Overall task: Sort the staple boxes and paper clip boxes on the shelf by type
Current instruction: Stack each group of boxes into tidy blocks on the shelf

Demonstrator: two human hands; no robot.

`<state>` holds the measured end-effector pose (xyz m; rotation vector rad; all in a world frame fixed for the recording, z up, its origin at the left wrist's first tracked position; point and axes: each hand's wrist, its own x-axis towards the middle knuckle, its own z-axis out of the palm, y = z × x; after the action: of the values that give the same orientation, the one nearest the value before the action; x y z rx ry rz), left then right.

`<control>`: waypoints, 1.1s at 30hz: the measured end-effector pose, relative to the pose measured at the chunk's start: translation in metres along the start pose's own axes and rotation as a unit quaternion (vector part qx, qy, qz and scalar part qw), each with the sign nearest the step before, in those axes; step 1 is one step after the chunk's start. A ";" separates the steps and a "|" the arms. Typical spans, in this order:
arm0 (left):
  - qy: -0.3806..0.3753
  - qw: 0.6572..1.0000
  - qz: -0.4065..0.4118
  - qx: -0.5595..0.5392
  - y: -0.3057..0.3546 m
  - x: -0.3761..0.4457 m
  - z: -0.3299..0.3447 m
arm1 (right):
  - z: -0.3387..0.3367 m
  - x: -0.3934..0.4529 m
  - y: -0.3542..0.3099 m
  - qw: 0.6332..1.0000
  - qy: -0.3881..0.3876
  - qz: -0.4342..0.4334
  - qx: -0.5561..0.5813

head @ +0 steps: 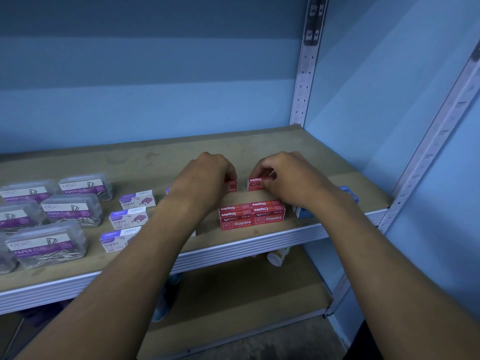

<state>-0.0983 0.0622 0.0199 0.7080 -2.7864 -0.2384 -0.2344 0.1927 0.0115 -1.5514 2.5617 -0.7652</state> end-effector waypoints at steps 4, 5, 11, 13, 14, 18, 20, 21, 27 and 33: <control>-0.008 1.000 0.003 0.007 -0.001 -0.001 0.000 | -0.001 0.000 0.001 1.000 0.003 0.000 -0.004; -0.008 1.000 0.004 0.008 -0.001 -0.001 -0.001 | -0.002 -0.001 0.001 1.000 0.003 -0.001 -0.002; 0.006 1.000 0.018 0.012 0.002 -0.007 -0.006 | -0.007 -0.005 0.002 1.000 0.002 -0.012 0.015; 0.008 1.000 0.025 0.011 0.003 -0.010 -0.008 | -0.008 -0.007 0.001 1.000 0.000 -0.014 0.016; 0.007 1.000 0.029 0.010 0.005 -0.011 -0.009 | -0.009 -0.008 0.000 1.000 -0.001 -0.016 0.017; 0.009 0.999 0.042 0.007 0.010 -0.016 -0.012 | -0.011 -0.013 -0.003 0.999 -0.025 -0.018 0.031; 0.008 0.999 0.047 0.008 0.012 -0.018 -0.013 | -0.013 -0.015 -0.005 0.999 -0.034 -0.024 0.035; 0.006 0.999 0.049 0.007 0.012 -0.019 -0.014 | -0.013 -0.017 -0.006 0.998 -0.037 -0.025 0.035; -0.007 0.998 0.059 0.000 0.016 -0.027 -0.017 | -0.017 -0.024 -0.008 0.998 -0.042 -0.030 0.026; -0.020 0.998 0.055 -0.012 0.016 -0.031 -0.018 | -0.021 -0.029 -0.011 0.998 -0.053 -0.026 0.022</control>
<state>-0.0742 0.0896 0.0345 0.5491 -2.8445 -0.2658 -0.2171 0.2207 0.0292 -1.6062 2.4221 -0.7192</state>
